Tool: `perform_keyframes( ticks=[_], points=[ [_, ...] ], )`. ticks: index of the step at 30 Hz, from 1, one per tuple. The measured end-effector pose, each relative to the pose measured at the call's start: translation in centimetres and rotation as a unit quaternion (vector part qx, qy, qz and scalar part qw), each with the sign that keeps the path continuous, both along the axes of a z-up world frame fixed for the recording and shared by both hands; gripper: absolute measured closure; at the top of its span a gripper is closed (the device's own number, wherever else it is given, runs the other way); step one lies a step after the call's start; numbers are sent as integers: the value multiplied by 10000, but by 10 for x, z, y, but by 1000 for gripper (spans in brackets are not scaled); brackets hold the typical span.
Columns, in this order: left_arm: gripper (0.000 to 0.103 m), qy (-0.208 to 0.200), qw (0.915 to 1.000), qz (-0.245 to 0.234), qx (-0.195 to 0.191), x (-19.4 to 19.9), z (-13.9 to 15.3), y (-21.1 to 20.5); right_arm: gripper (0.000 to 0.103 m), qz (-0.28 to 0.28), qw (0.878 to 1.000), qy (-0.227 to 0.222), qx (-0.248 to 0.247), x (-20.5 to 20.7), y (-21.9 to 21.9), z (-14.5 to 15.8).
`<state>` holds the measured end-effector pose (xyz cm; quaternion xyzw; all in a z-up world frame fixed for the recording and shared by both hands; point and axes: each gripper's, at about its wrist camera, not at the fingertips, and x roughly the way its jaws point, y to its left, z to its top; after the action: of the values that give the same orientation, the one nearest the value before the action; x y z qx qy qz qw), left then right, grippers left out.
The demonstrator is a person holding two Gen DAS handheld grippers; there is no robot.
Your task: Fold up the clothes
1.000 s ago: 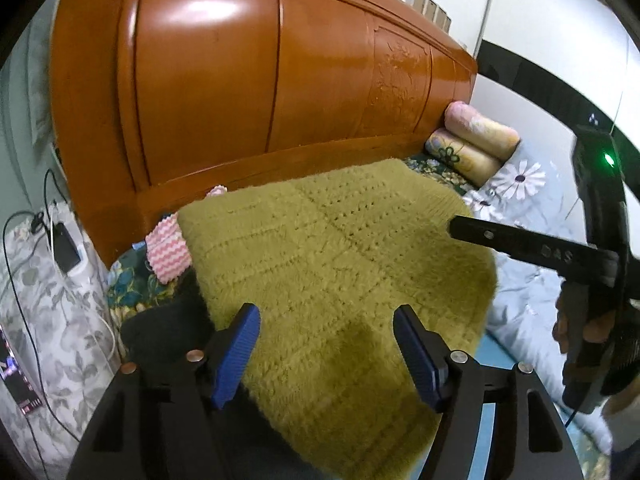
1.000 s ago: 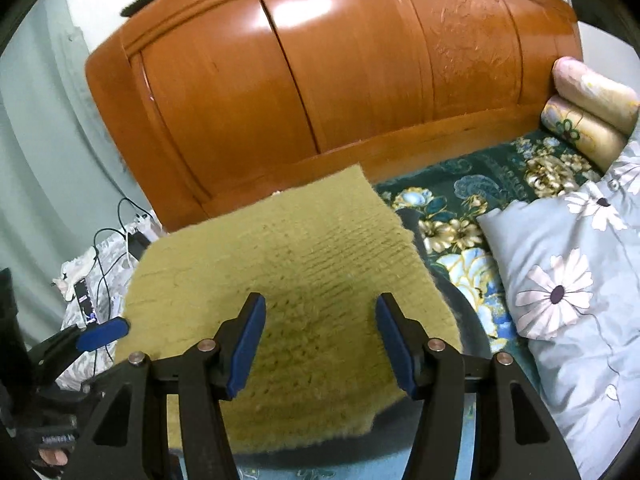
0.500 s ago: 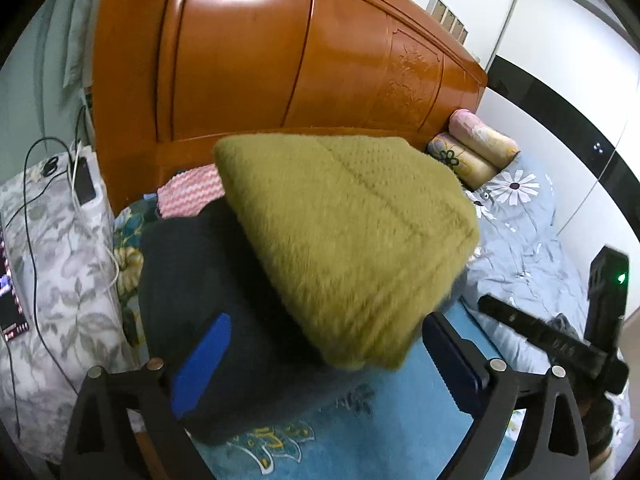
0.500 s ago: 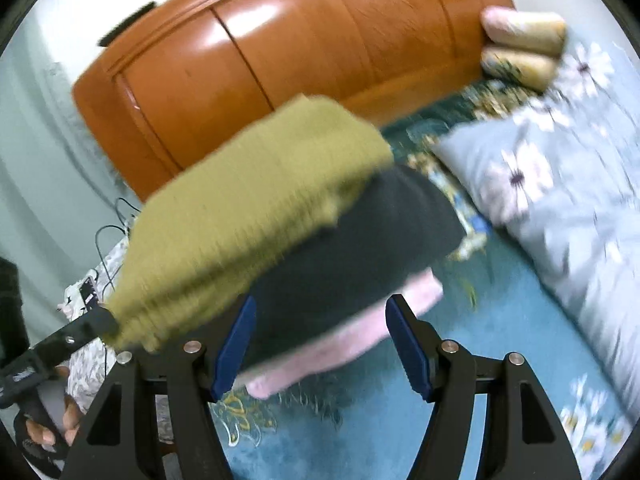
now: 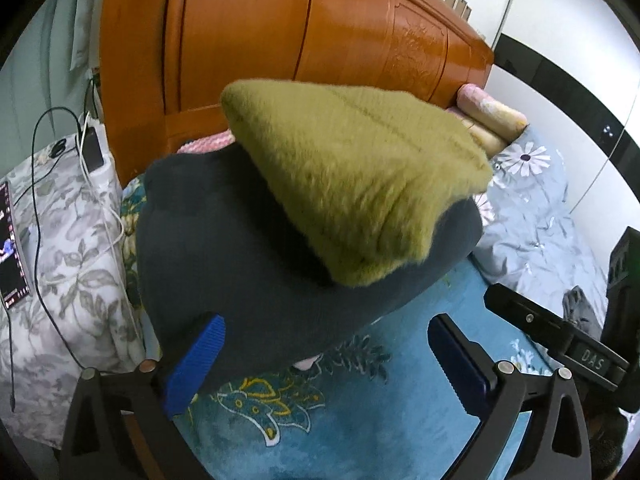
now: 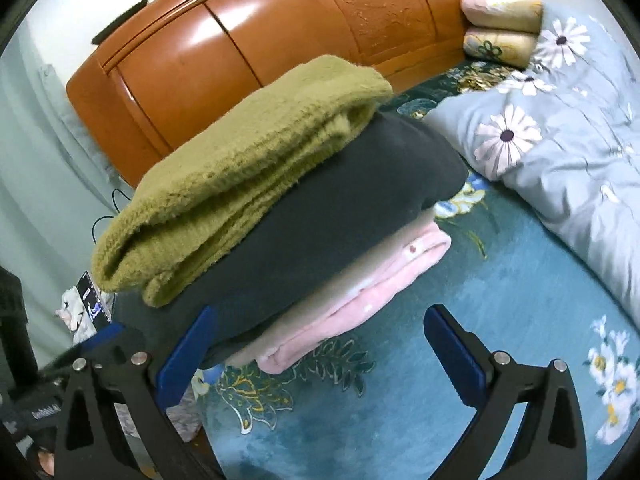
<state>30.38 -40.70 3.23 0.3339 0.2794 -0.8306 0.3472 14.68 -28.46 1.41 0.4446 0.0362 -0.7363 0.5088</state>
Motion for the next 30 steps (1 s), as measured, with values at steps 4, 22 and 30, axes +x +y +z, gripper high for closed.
perform_keyframes(
  ticks=[4, 22, 30],
  points=[
    [0, -19, 9997, 148, -213, -1, -7, 9, 0, -93, 9998, 171, 9, 5, 4, -10],
    [0, -74, 9993, 203, -319, -6, -38, 24, 0, -5, 9988, 496, 46, 24, 6, -49],
    [0, 223, 9986, 410, -239, 0, -51, 25, 0, 9, 9977, 674, 97, 26, 7, -48]
  ],
)
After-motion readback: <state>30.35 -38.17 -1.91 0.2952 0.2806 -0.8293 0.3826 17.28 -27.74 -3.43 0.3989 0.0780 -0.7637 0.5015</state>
